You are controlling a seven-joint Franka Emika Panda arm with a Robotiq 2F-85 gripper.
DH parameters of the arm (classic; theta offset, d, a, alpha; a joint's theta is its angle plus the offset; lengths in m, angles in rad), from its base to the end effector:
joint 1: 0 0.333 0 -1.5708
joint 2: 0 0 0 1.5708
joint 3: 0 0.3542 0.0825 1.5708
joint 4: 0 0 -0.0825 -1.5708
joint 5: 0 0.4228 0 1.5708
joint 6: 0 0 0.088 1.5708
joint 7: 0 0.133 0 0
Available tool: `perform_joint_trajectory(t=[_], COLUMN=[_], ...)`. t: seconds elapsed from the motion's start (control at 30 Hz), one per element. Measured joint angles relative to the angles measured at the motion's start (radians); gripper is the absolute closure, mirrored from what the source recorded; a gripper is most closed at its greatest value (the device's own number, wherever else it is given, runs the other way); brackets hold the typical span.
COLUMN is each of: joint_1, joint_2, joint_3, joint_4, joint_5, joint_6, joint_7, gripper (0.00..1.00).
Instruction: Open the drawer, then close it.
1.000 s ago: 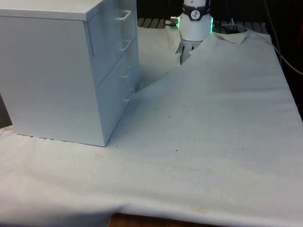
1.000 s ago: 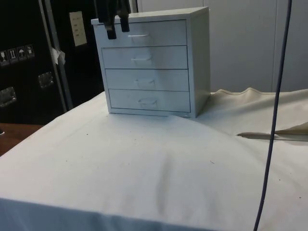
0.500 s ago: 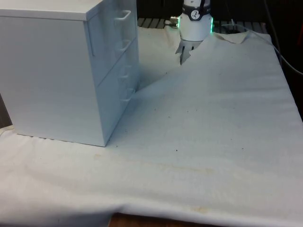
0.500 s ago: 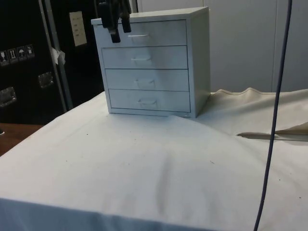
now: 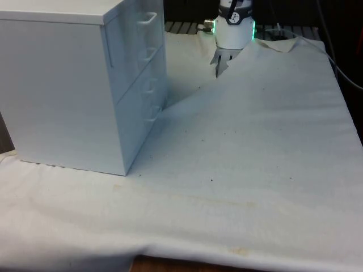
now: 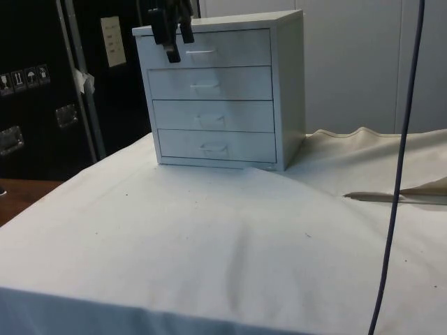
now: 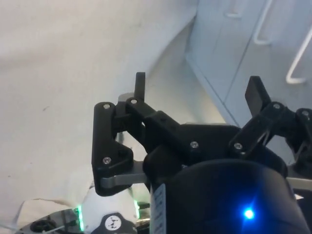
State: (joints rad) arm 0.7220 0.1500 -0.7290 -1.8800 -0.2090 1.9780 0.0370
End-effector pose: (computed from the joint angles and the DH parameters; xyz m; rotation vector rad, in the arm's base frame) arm 0.6281 -0.0077 0.4468 2.8496 0.0651 -0.0190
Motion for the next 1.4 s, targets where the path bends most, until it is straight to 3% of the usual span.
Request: perform_joint_trajectory(t=[0.4,0.93,1.4], joint_1=[0.003,0.002,-0.002], joint_2=[0.009,0.026,0.076], joint_3=[0.009,0.010,-0.005], joint_4=[-0.009,-0.013,-0.032], joint_5=[-0.101,-0.210,-0.251], joint_6=[0.007,0.003,0.034], joint_7=[0.085,0.157,0.213], gripper=[0.00,0.00,0.00])
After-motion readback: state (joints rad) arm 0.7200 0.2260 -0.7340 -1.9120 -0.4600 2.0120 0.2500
